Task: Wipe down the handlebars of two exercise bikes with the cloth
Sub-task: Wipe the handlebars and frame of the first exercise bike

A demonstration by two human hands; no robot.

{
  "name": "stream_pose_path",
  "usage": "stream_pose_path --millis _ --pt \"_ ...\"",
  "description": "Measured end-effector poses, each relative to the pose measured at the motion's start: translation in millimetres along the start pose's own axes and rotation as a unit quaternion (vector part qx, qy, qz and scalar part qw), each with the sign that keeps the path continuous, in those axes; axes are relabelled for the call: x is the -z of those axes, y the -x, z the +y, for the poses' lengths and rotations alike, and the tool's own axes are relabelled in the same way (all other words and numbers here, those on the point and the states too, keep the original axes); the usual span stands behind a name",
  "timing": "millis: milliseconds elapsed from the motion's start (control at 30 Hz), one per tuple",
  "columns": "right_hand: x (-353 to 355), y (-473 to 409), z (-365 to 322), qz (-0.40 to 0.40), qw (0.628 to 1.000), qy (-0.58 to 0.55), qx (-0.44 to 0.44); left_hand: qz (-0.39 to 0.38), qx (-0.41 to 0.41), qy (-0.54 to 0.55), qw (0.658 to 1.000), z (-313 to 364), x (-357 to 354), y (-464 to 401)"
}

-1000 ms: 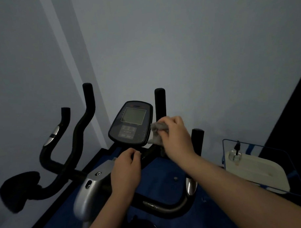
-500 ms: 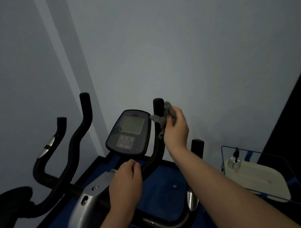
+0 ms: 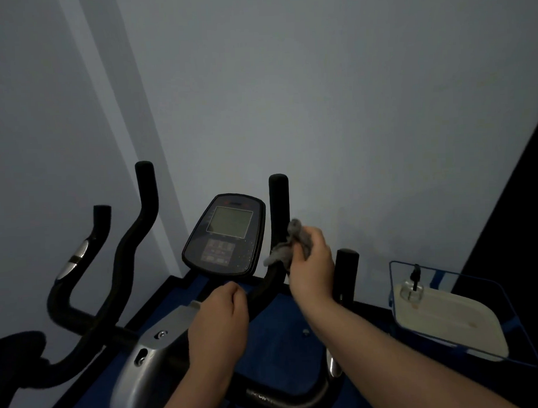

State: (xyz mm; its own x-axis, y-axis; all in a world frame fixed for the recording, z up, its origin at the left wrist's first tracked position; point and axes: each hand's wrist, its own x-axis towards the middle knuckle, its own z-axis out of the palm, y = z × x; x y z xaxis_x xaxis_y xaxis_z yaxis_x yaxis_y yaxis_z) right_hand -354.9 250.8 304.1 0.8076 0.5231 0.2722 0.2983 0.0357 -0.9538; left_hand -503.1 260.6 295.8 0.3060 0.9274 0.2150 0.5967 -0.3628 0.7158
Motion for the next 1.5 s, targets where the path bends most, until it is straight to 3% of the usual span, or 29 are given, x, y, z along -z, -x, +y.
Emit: stream_pose_path --millis 100,233,333,433,500,633,800,867,1000,1067,1200,1267,1367,1500 --pt "8.7 -0.7 -12.2 -0.015 0.998 0.017 0.058 0.007 0.006 0.01 1.0 0.5 1.8 2.2" --pt "12.4 21.5 -21.6 -0.068 0.956 0.19 0.213 0.023 0.017 0.025 0.999 1.9 2.7 6.4" --pt "19.3 55.8 -8.7 -0.088 0.944 0.213 0.237 0.044 0.05 0.08 0.995 -0.3 9.8 9.2" --pt "30.5 74.0 -10.3 -0.189 0.91 0.225 0.292 0.045 0.077 0.144 0.986 -8.3 21.8 20.3" --pt "34.5 57.2 -17.4 -0.213 0.908 0.219 0.288 0.038 0.082 0.14 0.986 -13.9 29.8 32.6" --pt "34.1 50.3 -18.0 -0.147 0.93 0.227 0.249 0.046 0.098 0.159 0.981 -17.3 39.2 65.1" --pt "25.9 105.1 -14.3 -0.342 0.858 0.228 0.308 0.061 0.103 0.113 0.986 -26.3 41.8 100.1" --pt "26.1 85.8 -22.3 -0.347 0.851 0.229 0.321 0.09 0.114 0.088 0.986 -29.4 40.2 112.0" --pt "10.5 75.6 -27.8 -0.266 0.848 0.287 0.357 0.143 0.166 0.095 0.971 -32.7 32.0 128.8" --pt "3.1 103.2 -17.8 -0.301 0.822 0.304 0.376 0.165 0.175 0.104 0.965 -34.9 28.3 132.0" --pt "13.8 104.8 -21.4 -0.446 0.761 0.244 0.403 0.184 0.178 0.106 0.961 -39.1 24.4 136.7" --pt "10.5 77.6 -30.5 -0.408 0.77 0.255 0.42 0.196 0.179 0.1 0.959 -40.2 22.9 138.8" --pt "5.1 69.5 -34.6 -0.315 0.815 0.281 0.396 0.204 0.181 0.096 0.957 -39.1 22.2 140.6" --pt "12.6 99.4 -18.6 -0.414 0.754 0.28 0.427 0.206 0.166 0.078 0.961 -39.0 23.1 141.2"
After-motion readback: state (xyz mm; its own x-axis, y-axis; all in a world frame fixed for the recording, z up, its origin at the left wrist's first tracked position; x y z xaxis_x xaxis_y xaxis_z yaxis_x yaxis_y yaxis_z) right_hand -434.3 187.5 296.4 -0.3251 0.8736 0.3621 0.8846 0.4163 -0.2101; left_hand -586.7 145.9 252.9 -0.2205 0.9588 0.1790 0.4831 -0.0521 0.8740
